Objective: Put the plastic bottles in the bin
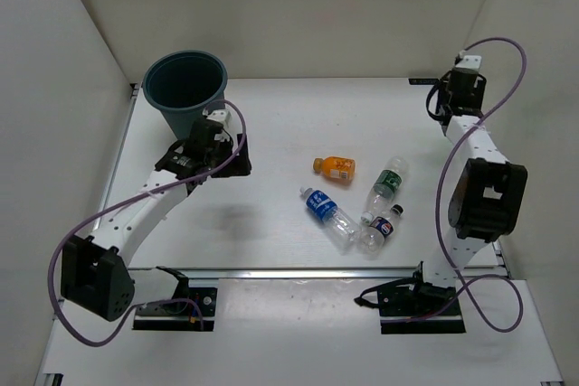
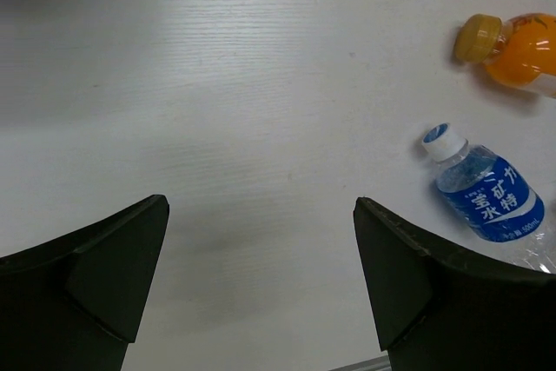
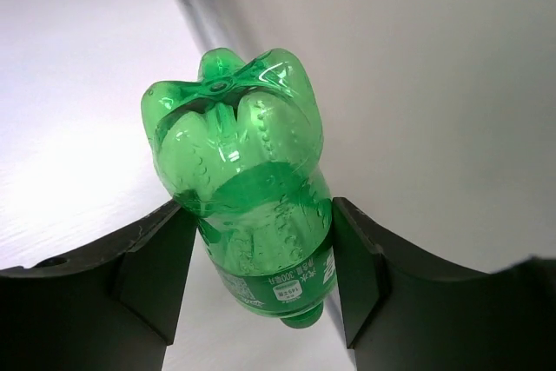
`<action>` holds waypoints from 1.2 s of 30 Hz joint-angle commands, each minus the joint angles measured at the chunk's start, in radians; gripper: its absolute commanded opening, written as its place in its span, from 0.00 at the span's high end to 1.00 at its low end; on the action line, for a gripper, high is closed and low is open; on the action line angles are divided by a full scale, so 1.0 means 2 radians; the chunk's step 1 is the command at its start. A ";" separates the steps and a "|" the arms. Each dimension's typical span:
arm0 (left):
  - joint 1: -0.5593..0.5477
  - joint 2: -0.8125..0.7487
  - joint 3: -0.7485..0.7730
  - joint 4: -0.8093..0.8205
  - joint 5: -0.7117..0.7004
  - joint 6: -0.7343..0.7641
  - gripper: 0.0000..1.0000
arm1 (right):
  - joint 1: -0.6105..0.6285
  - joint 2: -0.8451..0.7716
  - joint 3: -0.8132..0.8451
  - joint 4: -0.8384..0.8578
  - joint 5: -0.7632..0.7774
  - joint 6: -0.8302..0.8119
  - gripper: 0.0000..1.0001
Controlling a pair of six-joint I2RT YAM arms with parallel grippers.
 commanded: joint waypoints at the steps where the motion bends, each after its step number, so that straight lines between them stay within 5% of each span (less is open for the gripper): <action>1: 0.018 -0.039 0.005 -0.025 -0.044 0.016 0.01 | 0.063 -0.042 0.020 -0.023 -0.048 -0.001 1.00; 9: 0.113 -0.121 0.011 -0.068 -0.149 -0.002 0.01 | 0.247 -0.019 0.133 -0.063 -0.097 0.046 1.00; 18: 0.115 -0.216 0.007 -0.086 -0.330 -0.022 0.01 | 0.364 0.153 0.430 -0.022 -0.283 0.142 1.00; 24: 0.118 -0.250 -0.007 -0.092 -0.335 -0.017 0.02 | 0.396 0.282 0.596 0.113 -0.383 0.236 1.00; 30: 0.117 -0.246 -0.026 -0.090 -0.292 -0.021 0.02 | 0.442 0.322 0.573 0.303 -0.375 0.234 1.00; 36: 0.116 -0.246 -0.035 -0.084 -0.282 -0.016 0.01 | 0.468 0.363 0.599 0.352 -0.348 0.227 1.00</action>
